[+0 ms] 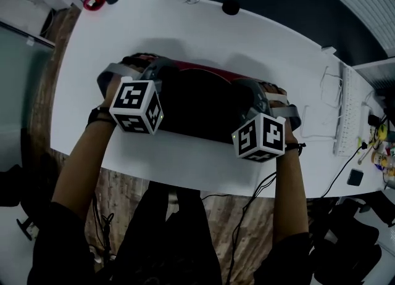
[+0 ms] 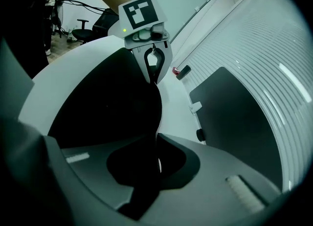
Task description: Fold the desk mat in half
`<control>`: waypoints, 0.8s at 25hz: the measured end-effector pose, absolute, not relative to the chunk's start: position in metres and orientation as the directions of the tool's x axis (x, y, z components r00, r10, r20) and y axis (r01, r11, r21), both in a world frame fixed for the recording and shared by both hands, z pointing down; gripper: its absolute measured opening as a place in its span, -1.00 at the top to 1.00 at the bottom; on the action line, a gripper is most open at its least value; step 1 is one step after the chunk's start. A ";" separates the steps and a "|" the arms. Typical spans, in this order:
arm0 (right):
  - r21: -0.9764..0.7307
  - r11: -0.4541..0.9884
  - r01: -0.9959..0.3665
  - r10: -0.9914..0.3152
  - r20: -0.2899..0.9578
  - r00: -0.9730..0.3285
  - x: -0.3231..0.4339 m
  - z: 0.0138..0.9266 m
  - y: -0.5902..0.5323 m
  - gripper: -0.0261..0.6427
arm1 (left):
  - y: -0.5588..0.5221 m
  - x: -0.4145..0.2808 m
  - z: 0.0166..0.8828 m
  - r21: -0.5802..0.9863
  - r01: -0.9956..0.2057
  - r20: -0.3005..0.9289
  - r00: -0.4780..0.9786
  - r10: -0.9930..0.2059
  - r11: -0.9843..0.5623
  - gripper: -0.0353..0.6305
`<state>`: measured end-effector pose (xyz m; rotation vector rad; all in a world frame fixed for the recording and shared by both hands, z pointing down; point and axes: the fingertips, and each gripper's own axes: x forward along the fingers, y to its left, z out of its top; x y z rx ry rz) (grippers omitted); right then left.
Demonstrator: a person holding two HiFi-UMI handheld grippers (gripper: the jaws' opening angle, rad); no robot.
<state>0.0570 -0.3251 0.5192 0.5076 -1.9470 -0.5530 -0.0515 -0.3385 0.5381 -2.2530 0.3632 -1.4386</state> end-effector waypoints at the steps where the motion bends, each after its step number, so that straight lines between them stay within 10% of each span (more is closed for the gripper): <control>1: 0.579 0.808 -0.107 -0.567 0.717 -0.406 0.057 0.522 -0.329 0.82 | -0.342 -0.052 0.541 -0.490 0.017 0.793 0.423 -0.438 -0.872 0.82; 20: 0.587 0.799 -0.131 -0.587 0.712 -0.386 0.057 0.558 -0.360 0.67 | -0.364 -0.052 0.571 -0.451 0.025 0.824 0.396 -0.405 -0.892 0.79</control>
